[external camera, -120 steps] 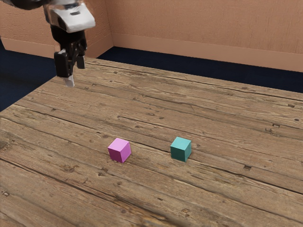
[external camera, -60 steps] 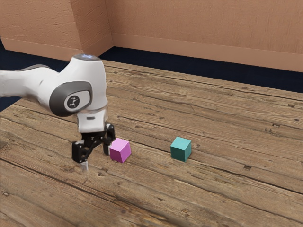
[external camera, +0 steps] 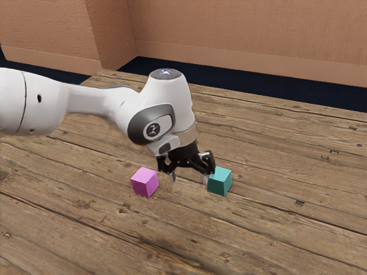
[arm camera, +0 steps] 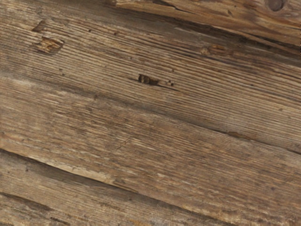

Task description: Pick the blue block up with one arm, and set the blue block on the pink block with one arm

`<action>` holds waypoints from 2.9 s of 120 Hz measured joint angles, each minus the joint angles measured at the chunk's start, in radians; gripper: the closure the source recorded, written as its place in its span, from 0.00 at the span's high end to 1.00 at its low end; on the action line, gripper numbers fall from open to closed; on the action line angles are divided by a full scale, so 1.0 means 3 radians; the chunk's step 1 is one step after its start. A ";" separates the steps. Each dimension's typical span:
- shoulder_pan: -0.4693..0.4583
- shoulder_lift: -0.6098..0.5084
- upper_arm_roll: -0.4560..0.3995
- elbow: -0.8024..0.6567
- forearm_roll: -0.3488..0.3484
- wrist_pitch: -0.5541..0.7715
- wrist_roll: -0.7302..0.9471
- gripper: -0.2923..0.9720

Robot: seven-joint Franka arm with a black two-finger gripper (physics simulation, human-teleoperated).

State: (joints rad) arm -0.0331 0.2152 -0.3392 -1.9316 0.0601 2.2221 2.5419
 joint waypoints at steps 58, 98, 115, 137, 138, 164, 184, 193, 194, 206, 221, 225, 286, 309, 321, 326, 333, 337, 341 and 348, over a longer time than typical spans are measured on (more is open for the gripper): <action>-0.0012 0.0708 0.0035 0.0658 -0.0057 -0.0113 0.1185 0.77; -0.0027 0.1032 0.0032 0.1016 0.0135 -0.0170 0.1049 0.77; -0.0042 0.1180 0.0032 0.1235 0.0220 -0.0278 0.0926 0.77; -0.0082 0.1318 0.0026 0.1391 0.0299 -0.0374 0.0795 0.77; -0.0082 0.1320 0.0026 0.1392 0.0310 -0.0377 0.0791 0.77; -0.0084 0.1503 0.0029 0.1573 0.0542 -0.0416 0.0729 0.77; -0.0098 0.1638 0.0000 0.1800 0.0597 -0.0437 0.0707 0.77; -0.0099 0.1656 -0.0007 0.1808 0.0604 -0.0441 0.0700 0.77; -0.0099 0.1658 -0.0007 0.1809 0.0605 -0.0441 0.0700 0.77; -0.0099 0.1672 -0.0011 0.1818 0.0630 -0.0430 0.0729 0.77; -0.0099 0.1717 -0.0057 0.1862 0.0673 -0.0415 0.0816 0.77; -0.0099 0.1739 -0.0066 0.1885 0.0684 -0.0413 0.0840 0.77; -0.0094 0.1932 -0.0043 0.2107 0.0681 -0.0426 0.1014 0.77; -0.0094 0.1954 -0.0001 0.2120 0.0675 -0.0441 0.0964 0.77; -0.0094 0.1955 -0.0002 0.2122 0.0675 -0.0441 0.0940 0.77; -0.0094 0.1955 -0.0006 0.2122 0.0674 -0.0439 0.0932 0.77; -0.0094 0.1955 -0.0008 0.2122 0.0674 -0.0436 0.0920 0.77; -0.0094 0.1960 -0.0009 0.2122 0.0673 -0.0434 0.0914 0.77; -0.0094 0.1965 -0.0009 0.2122 0.0672 -0.0433 0.0909 0.77; -0.0094 0.1979 -0.0009 0.2122 0.0671 -0.0429 0.0899 0.77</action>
State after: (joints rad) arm -0.0613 0.8089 -0.3419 -1.2951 0.2613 2.0933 2.8117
